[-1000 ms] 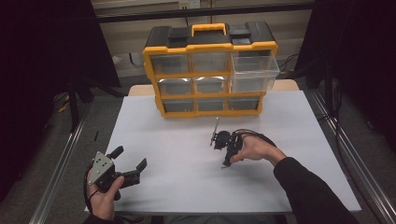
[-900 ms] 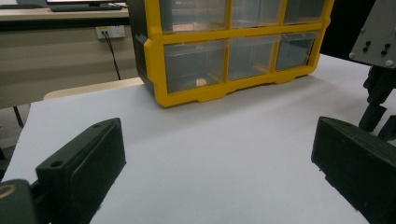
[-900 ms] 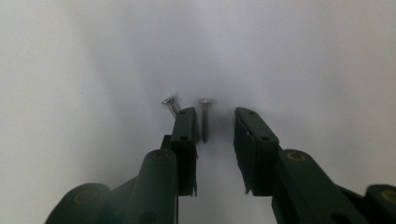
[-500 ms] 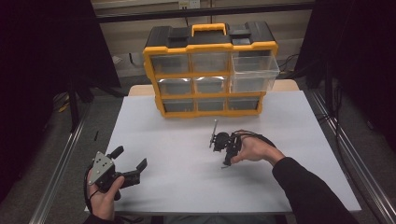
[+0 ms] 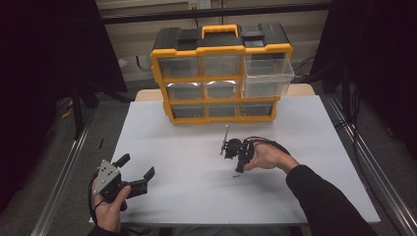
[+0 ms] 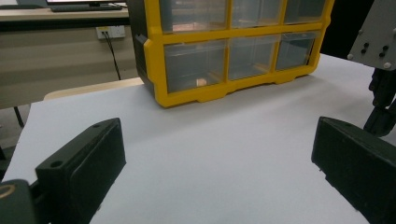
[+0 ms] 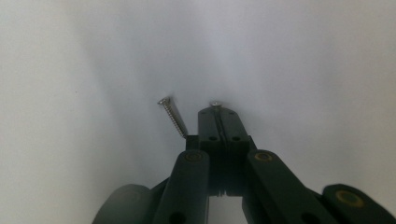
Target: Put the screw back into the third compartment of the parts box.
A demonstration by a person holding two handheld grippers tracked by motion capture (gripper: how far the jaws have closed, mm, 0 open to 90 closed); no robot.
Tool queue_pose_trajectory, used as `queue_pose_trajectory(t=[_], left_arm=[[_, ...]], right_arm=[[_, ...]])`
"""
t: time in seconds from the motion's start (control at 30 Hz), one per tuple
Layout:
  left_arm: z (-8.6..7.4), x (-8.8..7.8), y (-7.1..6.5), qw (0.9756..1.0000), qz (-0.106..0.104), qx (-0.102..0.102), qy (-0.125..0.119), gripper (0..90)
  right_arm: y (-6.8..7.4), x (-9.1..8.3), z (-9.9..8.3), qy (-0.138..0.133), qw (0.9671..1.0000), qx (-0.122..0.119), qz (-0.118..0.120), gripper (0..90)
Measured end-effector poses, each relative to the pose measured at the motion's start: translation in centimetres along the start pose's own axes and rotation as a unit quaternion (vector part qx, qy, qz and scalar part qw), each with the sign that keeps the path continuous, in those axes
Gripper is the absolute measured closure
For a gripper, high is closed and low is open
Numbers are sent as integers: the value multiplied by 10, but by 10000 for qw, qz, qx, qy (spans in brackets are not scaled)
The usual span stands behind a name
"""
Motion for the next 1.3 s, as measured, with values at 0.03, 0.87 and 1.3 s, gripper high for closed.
queue_pose_trajectory(t=[0.03,0.87,1.3], left_arm=[[0,0,0,10000,0,0,-1,27],[0,0,0,10000,3,3,13,27],[0,0,0,10000,5,3,12,27]], right_arm=[[0,0,0,-5,10000,3,9,887],[-4,-33,-4,-741,9962,317,327,888],[4,-57,0,-1032,9941,144,293,888]])
Point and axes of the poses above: each handheld gripper's, and its own axes: x roughly forward along the jaws, z roughly out of its top, y roughly to its left, the point moved 1 cm from there along x, roughly forward along the jaws, and after that the axes turned 1 degree about -y, right-handed, at the moved point
